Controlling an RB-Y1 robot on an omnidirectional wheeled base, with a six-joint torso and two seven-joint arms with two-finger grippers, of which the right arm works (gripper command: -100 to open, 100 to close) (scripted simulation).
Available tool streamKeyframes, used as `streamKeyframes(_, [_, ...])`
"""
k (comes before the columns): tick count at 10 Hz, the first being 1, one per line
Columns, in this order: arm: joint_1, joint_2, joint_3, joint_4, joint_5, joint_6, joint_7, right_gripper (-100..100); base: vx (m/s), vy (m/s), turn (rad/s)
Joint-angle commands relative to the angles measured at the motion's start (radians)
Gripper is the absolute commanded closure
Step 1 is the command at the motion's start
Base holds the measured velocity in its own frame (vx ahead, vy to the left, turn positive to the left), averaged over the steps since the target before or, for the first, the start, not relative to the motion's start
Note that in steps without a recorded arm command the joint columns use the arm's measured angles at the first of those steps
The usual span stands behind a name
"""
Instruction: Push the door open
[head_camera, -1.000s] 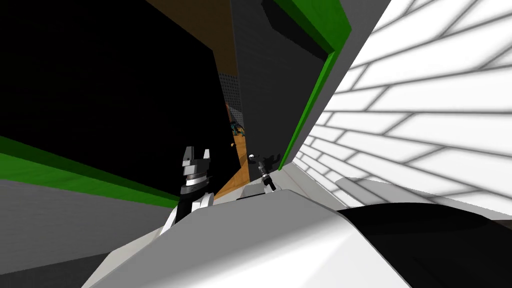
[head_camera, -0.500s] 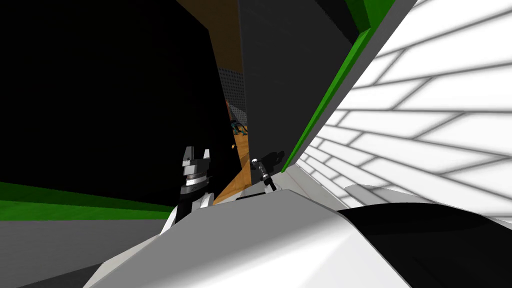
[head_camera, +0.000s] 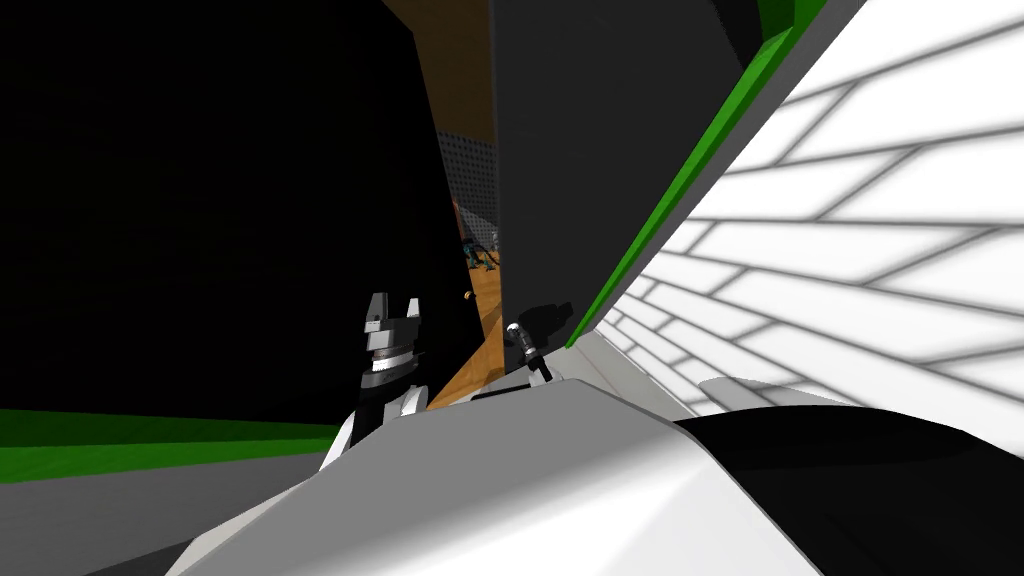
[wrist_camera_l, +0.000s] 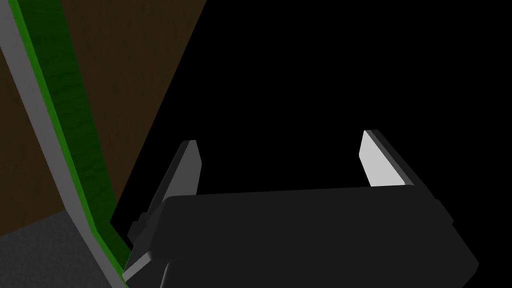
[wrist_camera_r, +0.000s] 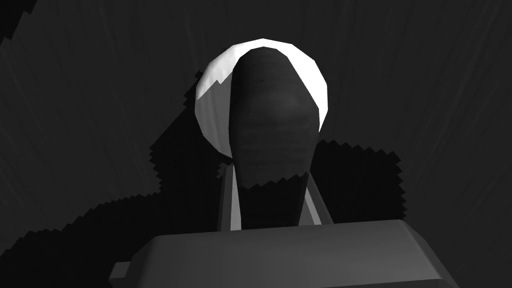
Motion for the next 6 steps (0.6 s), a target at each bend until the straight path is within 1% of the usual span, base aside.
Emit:
streamKeyframes(1, [0.003,0.000,0.000,0.002,0.000,0.001,0.000,100,-0.027,-0.009,0.005])
streamKeyframes(4, [0.003,0.000,0.000,0.002,0.000,0.001,0.000,100,-0.009,-0.002,-0.001])
streamKeyframes(5, [-0.002,-0.005,-0.028,0.010,-0.036,-0.010,0.029,100,0.036,-0.020,0.258])
streamKeyframes(6, [-0.004,-0.006,-0.038,0.012,-0.049,-0.015,0.040,100,0.050,-0.018,0.245])
